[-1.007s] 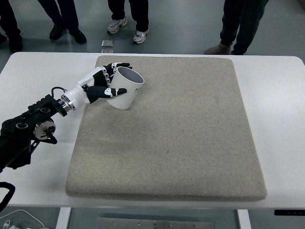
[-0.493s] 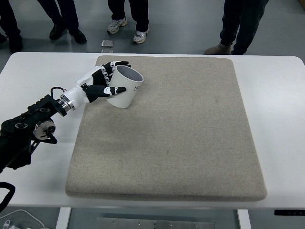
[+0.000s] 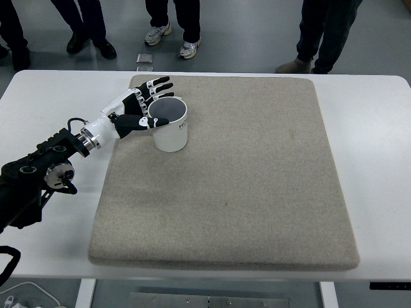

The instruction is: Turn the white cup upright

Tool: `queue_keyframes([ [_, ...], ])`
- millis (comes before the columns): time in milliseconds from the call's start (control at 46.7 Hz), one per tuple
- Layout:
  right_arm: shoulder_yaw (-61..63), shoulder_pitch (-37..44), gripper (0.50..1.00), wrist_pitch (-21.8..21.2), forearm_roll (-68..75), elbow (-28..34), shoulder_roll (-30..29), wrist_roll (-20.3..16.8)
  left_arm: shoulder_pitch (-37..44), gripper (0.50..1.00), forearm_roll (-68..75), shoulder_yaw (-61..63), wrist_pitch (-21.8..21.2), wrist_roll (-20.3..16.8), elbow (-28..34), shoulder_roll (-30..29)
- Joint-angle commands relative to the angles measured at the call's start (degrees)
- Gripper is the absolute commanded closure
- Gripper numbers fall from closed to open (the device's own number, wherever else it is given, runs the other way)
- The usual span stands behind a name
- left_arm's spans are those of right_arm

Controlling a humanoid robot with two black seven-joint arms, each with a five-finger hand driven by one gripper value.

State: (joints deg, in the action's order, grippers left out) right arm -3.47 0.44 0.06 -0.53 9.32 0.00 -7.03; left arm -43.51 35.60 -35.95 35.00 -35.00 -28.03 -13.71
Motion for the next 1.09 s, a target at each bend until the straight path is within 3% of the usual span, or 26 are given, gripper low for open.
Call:
queue_keyframes([
  [0,-0.04,0.0,0.57,0.02,0.01,0.0,0.0,0.0,0.0,0.506,0.0,0.0,0.0,0.0,0.0,0.08],
  [600,-0.04,0.0,0.57,-0.06,-0.08,0.0,0.0,0.0,-1.14,0.506,-2.11,-0.52,0.0,0.0,-0.18,-1.06],
  [1071,-0.13,0.09,0.57,-0.06,-0.08,0.08,0.0,0.0,-6.77,0.506,-11.86,-0.52,0.0,0.0,0.87,-3.17],
])
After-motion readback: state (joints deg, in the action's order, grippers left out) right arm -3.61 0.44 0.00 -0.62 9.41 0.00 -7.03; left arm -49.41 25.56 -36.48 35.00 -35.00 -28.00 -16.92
